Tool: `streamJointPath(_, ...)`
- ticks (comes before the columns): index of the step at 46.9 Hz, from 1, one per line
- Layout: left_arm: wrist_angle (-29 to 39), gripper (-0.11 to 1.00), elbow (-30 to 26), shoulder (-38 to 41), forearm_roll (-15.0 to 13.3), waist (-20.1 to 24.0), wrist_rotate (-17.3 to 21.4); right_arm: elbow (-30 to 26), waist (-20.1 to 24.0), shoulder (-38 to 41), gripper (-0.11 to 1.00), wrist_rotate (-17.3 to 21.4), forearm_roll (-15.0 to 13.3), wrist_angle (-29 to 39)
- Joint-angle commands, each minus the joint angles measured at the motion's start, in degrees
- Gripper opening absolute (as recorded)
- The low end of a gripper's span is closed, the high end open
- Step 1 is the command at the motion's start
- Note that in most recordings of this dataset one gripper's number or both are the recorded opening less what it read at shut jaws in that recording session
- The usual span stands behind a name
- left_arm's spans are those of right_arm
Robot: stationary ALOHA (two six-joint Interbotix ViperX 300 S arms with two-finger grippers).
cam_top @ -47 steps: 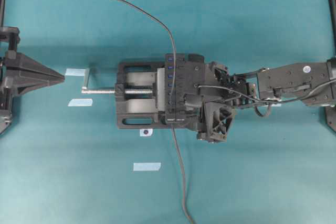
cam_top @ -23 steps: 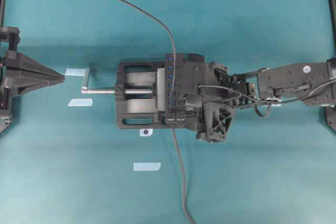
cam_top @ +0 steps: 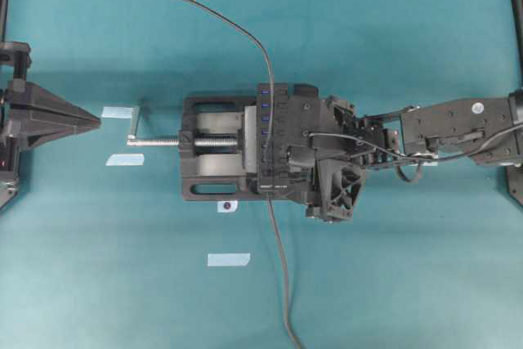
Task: Insert the USB into the front port of the fixed hub.
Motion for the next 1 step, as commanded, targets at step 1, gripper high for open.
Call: streamJointPath(1,-0.3,0.0,-1.1,0.3,0.2,-0.1,-0.1,-0.5,-0.1,-1.4,0.82,0.2,0.1,-0.4)
